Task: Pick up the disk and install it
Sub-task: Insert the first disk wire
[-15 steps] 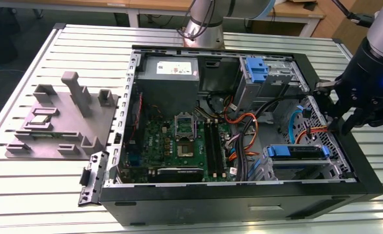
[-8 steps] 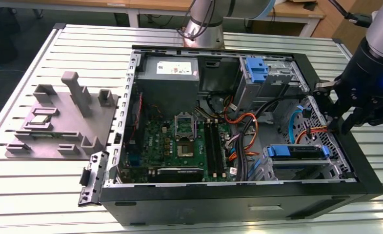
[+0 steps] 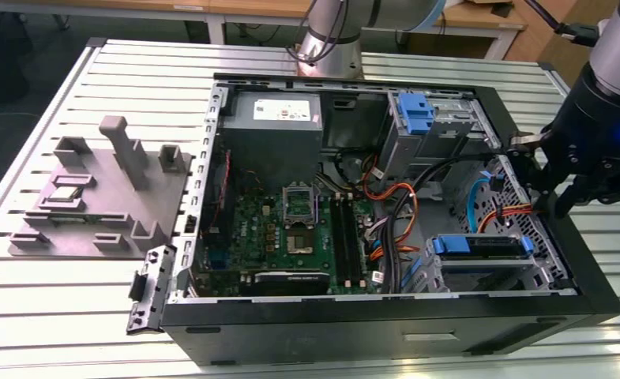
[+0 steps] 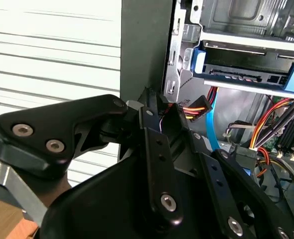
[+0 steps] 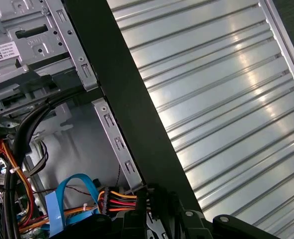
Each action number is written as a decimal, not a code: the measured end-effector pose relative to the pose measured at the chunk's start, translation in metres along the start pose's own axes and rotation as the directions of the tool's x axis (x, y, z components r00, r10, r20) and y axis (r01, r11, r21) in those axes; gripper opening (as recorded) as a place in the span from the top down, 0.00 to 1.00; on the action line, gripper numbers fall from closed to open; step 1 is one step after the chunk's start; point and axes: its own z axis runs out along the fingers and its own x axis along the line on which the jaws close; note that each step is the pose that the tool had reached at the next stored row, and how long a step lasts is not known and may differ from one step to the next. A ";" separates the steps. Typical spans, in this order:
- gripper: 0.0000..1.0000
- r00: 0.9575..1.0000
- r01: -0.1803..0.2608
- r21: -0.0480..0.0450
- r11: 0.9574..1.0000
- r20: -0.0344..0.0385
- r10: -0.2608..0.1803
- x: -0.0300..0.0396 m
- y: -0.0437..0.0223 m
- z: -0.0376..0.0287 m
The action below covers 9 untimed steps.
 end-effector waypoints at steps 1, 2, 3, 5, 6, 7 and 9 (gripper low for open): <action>0.69 1.000 0.001 0.000 1.000 0.001 -0.001 0.0001 0.0002 0.0001; 0.69 1.000 0.002 0.000 1.000 0.003 -0.002 0.0004 0.0004 0.0000; 0.69 1.000 0.003 0.000 1.000 0.005 -0.003 0.0009 0.0008 0.0000; 0.69 1.000 0.004 0.000 1.000 0.010 -0.004 0.0028 0.0016 -0.0003; 0.69 1.000 0.005 -0.001 1.000 0.011 -0.005 0.0038 0.0018 -0.0004; 0.69 1.000 0.005 -0.002 1.000 0.012 -0.005 0.0044 0.0020 -0.0004; 0.69 1.000 0.007 -0.003 1.000 0.017 -0.007 0.0052 0.0022 -0.0005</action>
